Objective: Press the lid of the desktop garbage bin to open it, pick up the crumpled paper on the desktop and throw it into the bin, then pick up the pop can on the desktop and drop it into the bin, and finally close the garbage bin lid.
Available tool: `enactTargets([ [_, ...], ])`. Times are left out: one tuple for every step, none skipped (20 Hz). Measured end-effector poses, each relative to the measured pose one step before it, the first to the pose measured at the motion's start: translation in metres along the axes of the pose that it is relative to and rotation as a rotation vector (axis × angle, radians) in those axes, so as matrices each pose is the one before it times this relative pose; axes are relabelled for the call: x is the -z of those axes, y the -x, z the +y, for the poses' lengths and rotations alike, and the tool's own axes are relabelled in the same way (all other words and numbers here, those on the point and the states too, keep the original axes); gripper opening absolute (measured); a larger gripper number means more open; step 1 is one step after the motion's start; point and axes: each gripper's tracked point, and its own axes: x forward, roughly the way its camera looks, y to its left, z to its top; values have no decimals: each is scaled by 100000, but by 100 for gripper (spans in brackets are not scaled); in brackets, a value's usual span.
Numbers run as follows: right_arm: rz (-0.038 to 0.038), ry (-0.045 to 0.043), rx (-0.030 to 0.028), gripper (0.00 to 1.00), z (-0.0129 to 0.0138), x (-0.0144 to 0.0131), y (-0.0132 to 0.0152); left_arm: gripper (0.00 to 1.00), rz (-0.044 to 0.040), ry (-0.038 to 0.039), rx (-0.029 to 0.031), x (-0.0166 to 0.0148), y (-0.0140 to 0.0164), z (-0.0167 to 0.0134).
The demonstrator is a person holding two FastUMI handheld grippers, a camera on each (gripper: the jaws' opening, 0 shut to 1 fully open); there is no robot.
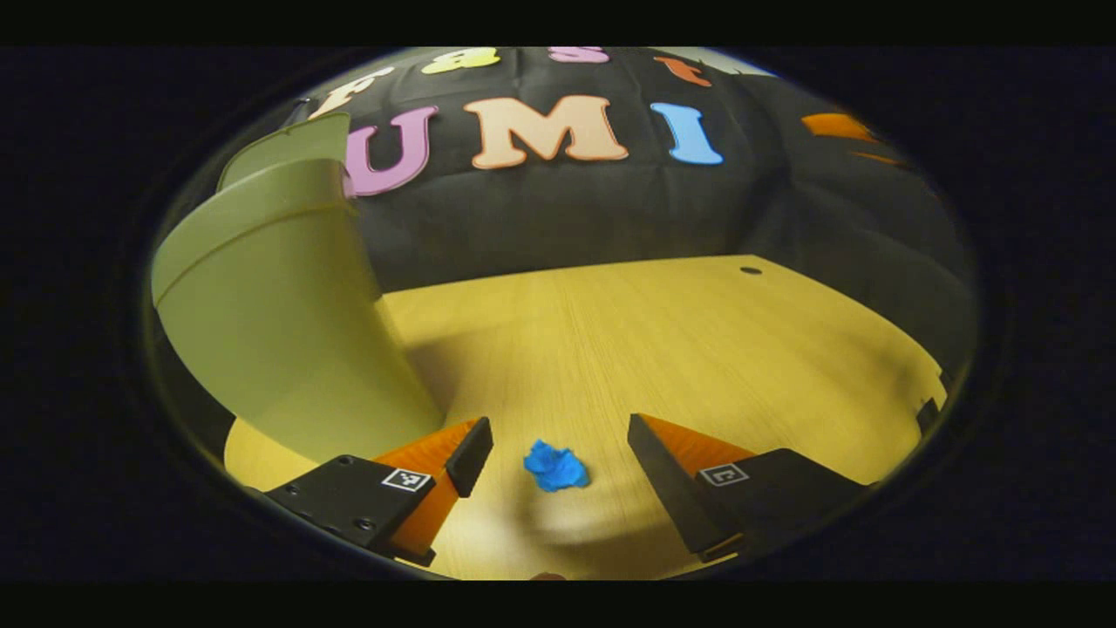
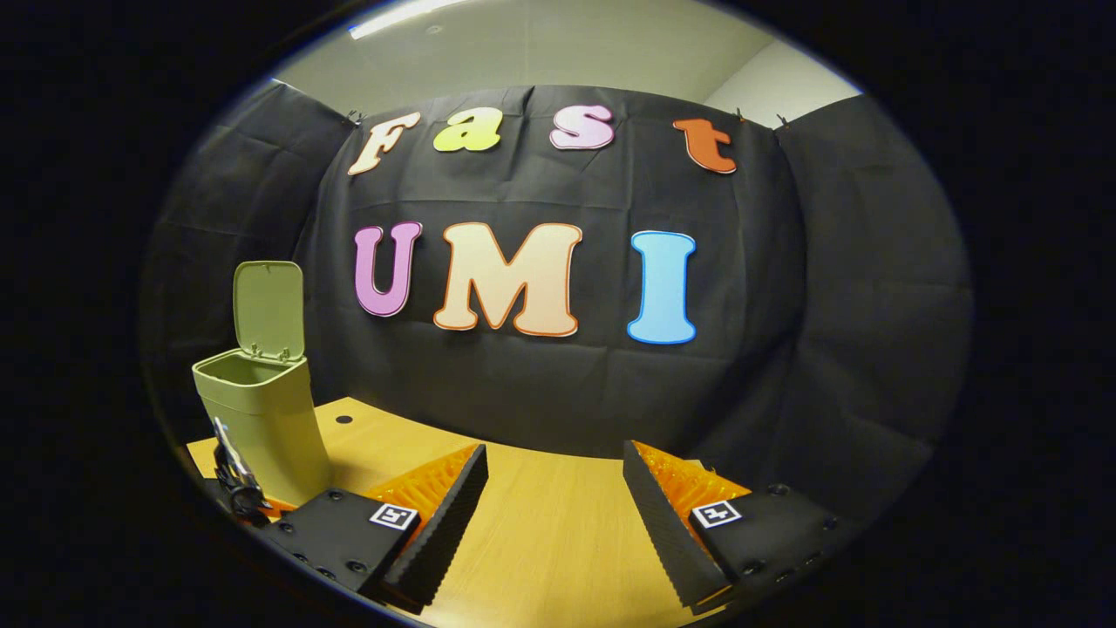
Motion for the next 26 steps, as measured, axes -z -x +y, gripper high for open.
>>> enactTargets([
  [-118, -255, 1023, 98, -574, -18, 309, 95, 2103, 275, 204, 777, 157, -428],
  [135, -255, 798, 98, -476, 109, 292, 95, 2079, 629, -236, 588, -100, -27],
  [101, -404, 483, 98, -365, 173, 290, 95, 1003, 543, -1428, 308, 13, 207],
  [26, -260, 579, 98, -303, 77, 195, 95, 822, 546, -1010, 130, -41, 45],
  [29, 16, 538, 98, -260, 100, 138, 93, 1039, 563, -350, 389, -72, -10],
  [137, 269, 377, 98, -134, 80, 144, 92, 986, 293, -138, 249, -82, -41],
  [108, 491, 85, 98, -14, 105, 91, 90, 930, 119, 191, 394, -268, -17],
  [29, 704, 17, 98, -2, -5, 48, 88, 1681, 154, -135, 411, 17, 120],
  [-122, 781, -371, 98, 104, 79, 153, 80, -2339, 283, 621, -713, 64, -9],
  [-282, 859, -292, 98, 119, -37, 13, 75, 437, -1255, -2584, -113, -146, 614],
  [-286, 732, -272, 98, 74, -22, -59, 54, -1276, -1764, -4631, -393, -202, 877],
  [-135, 333, -387, 98, 190, -52, -40, 33, -2667, -480, -1719, -1045, -371, 572],
  [-403, -115, -593, 98, 221, -25, -1, 12, -2416, 1886, 202, -755, 220, -117],
  [-340, -365, -522, 98, 283, -150, -111, 13, -1268, 1851, 743, -1052, 39, -55],
  [-287, -449, -585, 98, 222, 133, -52, 12, -2247, 1005, 250, -1336, 422, 343],
  [-214, -448, -422, 98, 239, -39, -85, 13, -3149, 726, 362, -1732, 467, 248],
  [-259, -549, -375, 98, 228, 24, -133, 13, -3180, 627, 778, -1943, 408, 59],
  [-138, -578, -583, 98, 287, 51, -52, 12, -3572, 149, 698, -2080, 229, -56],
  [27, -638, -362, 98, 276, 177, -34, 14, -3530, -79, 43, -1918, 200, 126],
  [208, -773, -543, 98, 249, 63, -108, 14, -3823, 415, 715, -1902, -101, -70],
  [180, -942, -483, 98, 174, 156, -19, 13, -3577, 556, 805, -1761, 18, -116],
  [144, -884, -421, 98, 241, 92, -29, 13, -3583, 658, 404, -1974, 151, 0],
  [16, -769, -332, 98, 167, 130, -13, 14, -3313, 895, 468, -1857, -28, -22],
  [-80, -491, -312, 98, 195, -6, -32, 13, -2789, 393, 20, -1658, -12, 147],
  [-318, 255, 21, 98, 56, 99, 89, 12, -3364, -113, -53, -1742, -125, 235],
  [-892, 1237, 345, 98, -55, -113, 52, 12, -3557, -716, -982, -1716, -28, 457],
])
